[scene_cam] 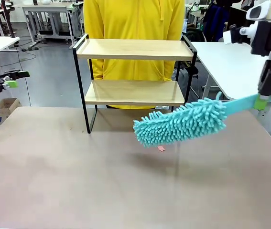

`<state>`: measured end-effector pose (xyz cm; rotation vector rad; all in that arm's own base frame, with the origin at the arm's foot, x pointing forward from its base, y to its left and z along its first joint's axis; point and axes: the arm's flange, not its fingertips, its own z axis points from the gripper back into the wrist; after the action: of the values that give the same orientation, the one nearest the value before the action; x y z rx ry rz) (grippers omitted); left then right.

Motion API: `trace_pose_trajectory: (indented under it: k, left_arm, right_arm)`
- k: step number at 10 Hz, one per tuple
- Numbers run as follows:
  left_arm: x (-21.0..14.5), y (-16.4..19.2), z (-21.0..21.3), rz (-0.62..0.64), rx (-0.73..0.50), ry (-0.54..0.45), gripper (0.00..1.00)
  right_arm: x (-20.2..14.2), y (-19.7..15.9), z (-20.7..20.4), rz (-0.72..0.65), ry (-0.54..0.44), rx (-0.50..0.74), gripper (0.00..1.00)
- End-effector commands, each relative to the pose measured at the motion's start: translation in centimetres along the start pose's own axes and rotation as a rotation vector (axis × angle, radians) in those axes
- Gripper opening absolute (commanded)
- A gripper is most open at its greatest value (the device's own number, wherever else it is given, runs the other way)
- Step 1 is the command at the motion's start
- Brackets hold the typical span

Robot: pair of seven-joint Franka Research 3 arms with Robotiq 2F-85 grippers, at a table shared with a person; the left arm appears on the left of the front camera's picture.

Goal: Clean the shelf.
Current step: Hand the Duster back to the human.

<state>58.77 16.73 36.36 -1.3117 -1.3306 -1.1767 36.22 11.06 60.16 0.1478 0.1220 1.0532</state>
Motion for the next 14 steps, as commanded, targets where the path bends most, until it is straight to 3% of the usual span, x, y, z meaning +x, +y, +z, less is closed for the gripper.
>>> trace_pose_trajectory:
  k: [1,4,5,8,9,10,13,14]
  left_arm:
    - [1.8,-6.9,-3.3,0.042,0.012,0.002,1.00]
    - [2.2,-14.9,-8.1,0.169,0.124,0.012,1.00]
    - [1.6,-16.6,-10.0,0.210,0.146,0.022,1.00]
    - [1.7,-19.4,-13.6,0.223,0.194,0.093,1.00]
    - [1.9,-18.8,-13.5,0.265,0.136,0.116,1.00]
    - [0.2,-19.2,-12.3,0.219,0.173,0.074,1.00]
    - [0.6,-19.2,-13.0,0.234,0.170,0.097,1.00]
    - [0.5,-21.3,-16.1,0.175,0.189,0.142,1.00]
  right_arm:
    - [-0.5,-2.7,-0.9,0.169,-0.155,0.016,0.13]
    - [-1.1,-5.2,-1.3,0.439,-0.335,0.060,0.13]
    - [-1.6,-5.9,-1.5,0.488,-0.355,0.060,0.13]
    - [-1.2,-7.0,-3.1,0.491,-0.349,0.047,0.13]
    - [-1.5,-6.0,-2.0,0.502,-0.345,0.025,0.13]
    - [-1.5,-6.0,-2.0,0.502,-0.345,0.025,0.13]
    - [-1.4,-6.2,-2.6,0.498,-0.326,0.028,0.13]
    - [-1.0,-8.0,-3.9,0.508,-0.401,0.058,0.13]
